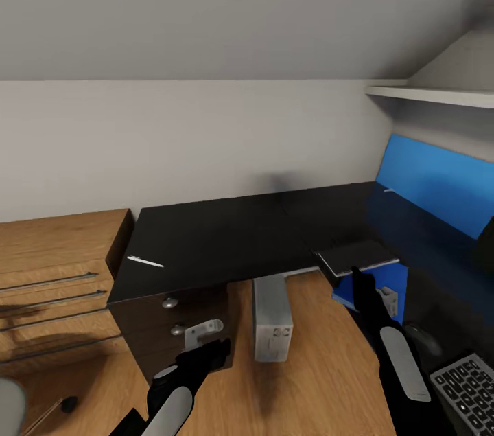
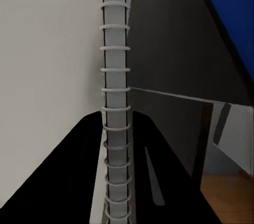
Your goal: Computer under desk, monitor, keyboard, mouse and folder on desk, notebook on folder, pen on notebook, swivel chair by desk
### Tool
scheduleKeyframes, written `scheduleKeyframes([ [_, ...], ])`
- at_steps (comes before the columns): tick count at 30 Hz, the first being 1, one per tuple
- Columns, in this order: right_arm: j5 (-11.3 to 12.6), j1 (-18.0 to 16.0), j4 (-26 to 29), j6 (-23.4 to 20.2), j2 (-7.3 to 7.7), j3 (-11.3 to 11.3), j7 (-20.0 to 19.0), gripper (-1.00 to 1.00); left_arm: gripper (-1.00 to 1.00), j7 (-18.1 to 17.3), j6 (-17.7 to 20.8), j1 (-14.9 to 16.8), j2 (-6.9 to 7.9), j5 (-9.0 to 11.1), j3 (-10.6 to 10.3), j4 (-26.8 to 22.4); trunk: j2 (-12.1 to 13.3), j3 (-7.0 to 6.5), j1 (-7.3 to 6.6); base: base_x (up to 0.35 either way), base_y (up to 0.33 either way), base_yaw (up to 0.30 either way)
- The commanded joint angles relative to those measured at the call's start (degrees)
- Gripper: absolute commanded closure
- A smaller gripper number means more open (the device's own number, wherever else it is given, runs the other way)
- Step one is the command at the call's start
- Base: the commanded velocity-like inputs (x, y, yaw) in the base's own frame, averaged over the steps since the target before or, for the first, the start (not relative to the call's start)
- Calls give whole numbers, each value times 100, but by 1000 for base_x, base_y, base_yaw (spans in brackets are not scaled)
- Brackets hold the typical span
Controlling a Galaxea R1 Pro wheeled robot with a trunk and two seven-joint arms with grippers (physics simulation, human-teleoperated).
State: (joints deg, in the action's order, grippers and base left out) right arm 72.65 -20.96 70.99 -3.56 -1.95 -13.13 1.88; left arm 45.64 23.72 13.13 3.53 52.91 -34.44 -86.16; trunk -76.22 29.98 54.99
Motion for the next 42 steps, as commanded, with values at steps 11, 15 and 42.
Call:
scheduleKeyframes([
  [11, 61, -5, -23, -39, 6, -78, 90, 100, -100, 35, 2, 7, 5, 22, -10, 28, -4, 6, 0, 0, 0, -147],
  [15, 64, -5, -25, -36, -4, -80, 93, 100, -100, 33, 1, 6, 0, 18, -12, 29, -4, 6, 0, 0, 0, -5],
  [42, 48, -5, -64, 32, -8, -141, 378, 100, -100, 33, 1, 7, -2, 34, -19, 29, -4, 6, 0, 28, -40, 0],
])
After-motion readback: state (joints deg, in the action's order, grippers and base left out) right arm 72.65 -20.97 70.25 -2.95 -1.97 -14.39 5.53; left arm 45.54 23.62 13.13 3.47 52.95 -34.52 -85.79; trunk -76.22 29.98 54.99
